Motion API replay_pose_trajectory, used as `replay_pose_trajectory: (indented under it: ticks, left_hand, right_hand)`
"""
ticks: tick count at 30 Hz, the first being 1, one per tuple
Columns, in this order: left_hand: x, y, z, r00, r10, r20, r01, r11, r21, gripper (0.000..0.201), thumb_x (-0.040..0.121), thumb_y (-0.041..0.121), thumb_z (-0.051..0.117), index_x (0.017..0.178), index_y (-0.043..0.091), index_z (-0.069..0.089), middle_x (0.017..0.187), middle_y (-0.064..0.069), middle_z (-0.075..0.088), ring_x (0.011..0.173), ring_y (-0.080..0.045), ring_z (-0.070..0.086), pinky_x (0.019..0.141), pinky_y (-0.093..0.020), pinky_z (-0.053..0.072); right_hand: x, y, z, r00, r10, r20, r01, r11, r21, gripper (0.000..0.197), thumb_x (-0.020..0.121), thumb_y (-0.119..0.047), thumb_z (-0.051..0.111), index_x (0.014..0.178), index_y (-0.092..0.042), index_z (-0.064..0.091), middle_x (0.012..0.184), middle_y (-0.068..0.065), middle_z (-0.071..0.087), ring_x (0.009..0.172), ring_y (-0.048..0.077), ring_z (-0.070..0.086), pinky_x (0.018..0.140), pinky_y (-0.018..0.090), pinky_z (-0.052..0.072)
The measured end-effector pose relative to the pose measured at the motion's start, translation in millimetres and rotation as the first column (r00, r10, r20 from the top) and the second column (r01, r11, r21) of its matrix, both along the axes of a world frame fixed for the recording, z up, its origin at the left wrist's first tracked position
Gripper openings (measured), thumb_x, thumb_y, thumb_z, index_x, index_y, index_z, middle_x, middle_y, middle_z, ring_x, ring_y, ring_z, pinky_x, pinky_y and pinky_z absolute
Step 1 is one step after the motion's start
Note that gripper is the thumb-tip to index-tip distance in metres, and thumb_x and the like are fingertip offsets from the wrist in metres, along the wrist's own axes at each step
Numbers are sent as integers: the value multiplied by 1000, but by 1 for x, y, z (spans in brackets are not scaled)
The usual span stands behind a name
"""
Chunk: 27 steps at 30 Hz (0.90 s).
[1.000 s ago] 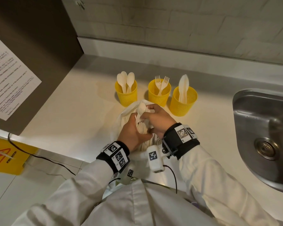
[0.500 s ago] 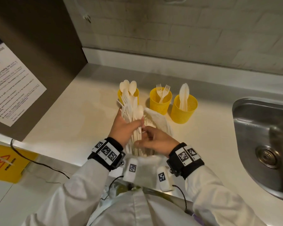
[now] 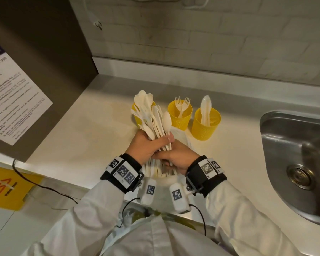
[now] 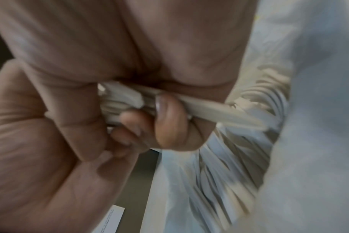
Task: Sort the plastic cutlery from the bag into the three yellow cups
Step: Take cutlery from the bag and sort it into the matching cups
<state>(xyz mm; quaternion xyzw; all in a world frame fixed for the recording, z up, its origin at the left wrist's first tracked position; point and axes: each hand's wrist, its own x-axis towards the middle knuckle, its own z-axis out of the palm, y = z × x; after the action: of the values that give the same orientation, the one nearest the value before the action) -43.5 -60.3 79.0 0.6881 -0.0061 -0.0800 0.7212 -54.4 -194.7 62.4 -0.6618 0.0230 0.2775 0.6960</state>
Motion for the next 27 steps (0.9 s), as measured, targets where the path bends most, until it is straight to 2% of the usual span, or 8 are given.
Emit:
replay_pose_trajectory:
  ticks: [5, 9, 12, 16, 20, 23, 25, 27]
  left_hand:
    - [-1, -1, 0, 999, 1, -39, -1, 1000, 4, 45, 71, 17, 88, 111, 0, 74, 101, -15, 79, 98, -31, 76, 92, -46, 60]
    - [3, 3, 5, 1000, 5, 1, -5, 1000, 3, 26, 84, 3, 81, 107, -5, 73, 98, -14, 79, 93, -29, 76, 85, -41, 60]
    - [7, 4, 7, 999, 35, 8, -34, 998, -51, 38, 81, 7, 83, 116, -2, 71, 108, -16, 77, 104, -32, 74, 91, -43, 59]
    - [10, 3, 6, 996, 87, 16, -84, 989, -125, 40, 82, 2, 83, 120, 1, 70, 113, -15, 77, 109, -32, 72, 99, -52, 56]
    - [9, 2, 8, 996, 84, 33, -79, 990, -119, 38, 83, 3, 83, 119, 2, 70, 112, -15, 77, 108, -33, 73, 101, -57, 55]
    - [8, -1, 7, 996, 55, 72, -52, 997, -56, 37, 84, 9, 83, 119, 18, 73, 113, -7, 78, 108, -26, 73, 98, -53, 57]
    - [7, -4, 7, 996, 34, 83, -29, 998, -64, 43, 80, 19, 86, 120, 29, 73, 118, -4, 76, 114, -26, 71, 101, -53, 56]
    - [6, -6, 8, 996, 46, 78, -42, 997, -58, 38, 79, 20, 87, 115, 19, 75, 113, -6, 78, 109, -26, 73, 100, -56, 55]
  right_hand:
    - [-4, -5, -1, 999, -35, 35, 33, 997, 64, 30, 86, 5, 72, 115, -1, 64, 67, 13, 51, 48, 16, 44, 45, 25, 38]
    - [-6, -15, -4, 1000, -23, -12, 24, 993, 116, 27, 88, -6, 76, 113, -3, 66, 80, 14, 66, 59, 19, 59, 56, 34, 55]
    - [-5, -22, -8, 983, -35, -181, 77, 969, 233, 35, 88, -7, 72, 120, 0, 61, 103, 22, 69, 73, 25, 67, 72, 37, 60]
    - [-5, -26, -9, 907, 53, -417, 54, 969, 241, 28, 91, -20, 64, 115, -5, 64, 108, 18, 73, 85, 30, 70, 89, 42, 55]
    - [-1, -25, -6, 825, -69, -561, 367, 820, 438, 29, 77, 1, 46, 96, 5, 67, 121, 30, 67, 116, 42, 66, 102, 48, 52]
    - [5, -21, -4, 799, -120, -590, 493, 693, 527, 56, 77, 1, 40, 129, 3, 62, 138, 28, 60, 134, 43, 54, 112, 55, 44]
    - [9, -19, 0, 815, -138, -562, 472, 721, 507, 54, 85, -3, 42, 136, -2, 58, 140, 24, 60, 135, 39, 54, 116, 56, 40]
    - [8, -17, 3, 822, -146, -550, 452, 755, 475, 43, 93, -8, 43, 133, -3, 59, 136, 24, 62, 129, 42, 56, 112, 58, 42]
